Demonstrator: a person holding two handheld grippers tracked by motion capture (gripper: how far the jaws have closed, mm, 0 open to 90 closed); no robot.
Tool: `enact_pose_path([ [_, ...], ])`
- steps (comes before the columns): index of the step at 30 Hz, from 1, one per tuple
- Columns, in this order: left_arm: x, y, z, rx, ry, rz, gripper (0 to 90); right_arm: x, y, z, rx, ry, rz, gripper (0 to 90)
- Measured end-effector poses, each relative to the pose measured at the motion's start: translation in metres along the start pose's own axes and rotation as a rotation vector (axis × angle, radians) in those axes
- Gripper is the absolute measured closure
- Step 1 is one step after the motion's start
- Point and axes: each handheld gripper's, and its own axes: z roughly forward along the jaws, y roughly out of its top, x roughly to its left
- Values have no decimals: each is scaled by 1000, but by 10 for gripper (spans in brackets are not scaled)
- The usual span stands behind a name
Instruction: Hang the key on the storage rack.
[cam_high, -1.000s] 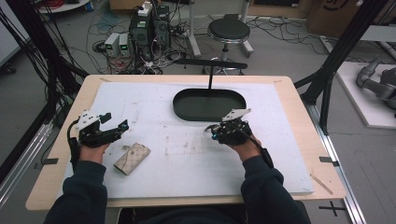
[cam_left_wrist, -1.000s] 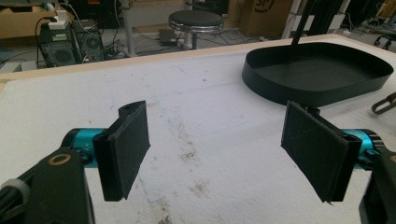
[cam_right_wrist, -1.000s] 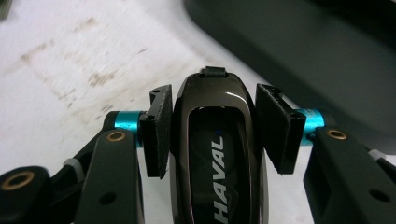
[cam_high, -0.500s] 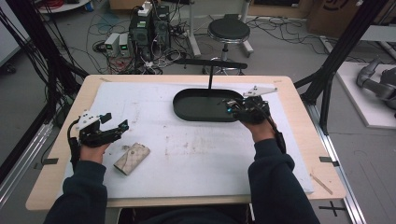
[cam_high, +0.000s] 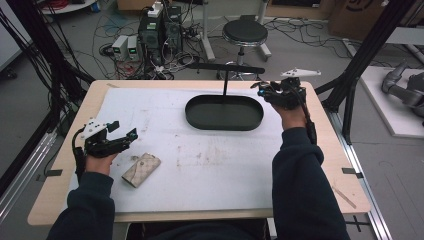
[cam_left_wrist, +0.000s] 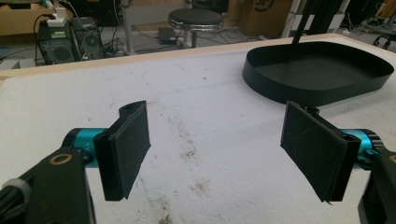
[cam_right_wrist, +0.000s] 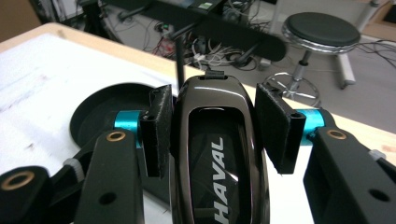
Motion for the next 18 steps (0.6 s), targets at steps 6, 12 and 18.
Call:
enact_pose_path([
  [6,0,0,0,0,0,1,237,-4,14,1,-26,-34,-2,500],
  [12,0,0,0,2,0,-1,236,-7,24,5,-40,-48,13,500],
  [18,0,0,0,-2,0,0,237,-11,26,13,-14,-121,3,500],
])
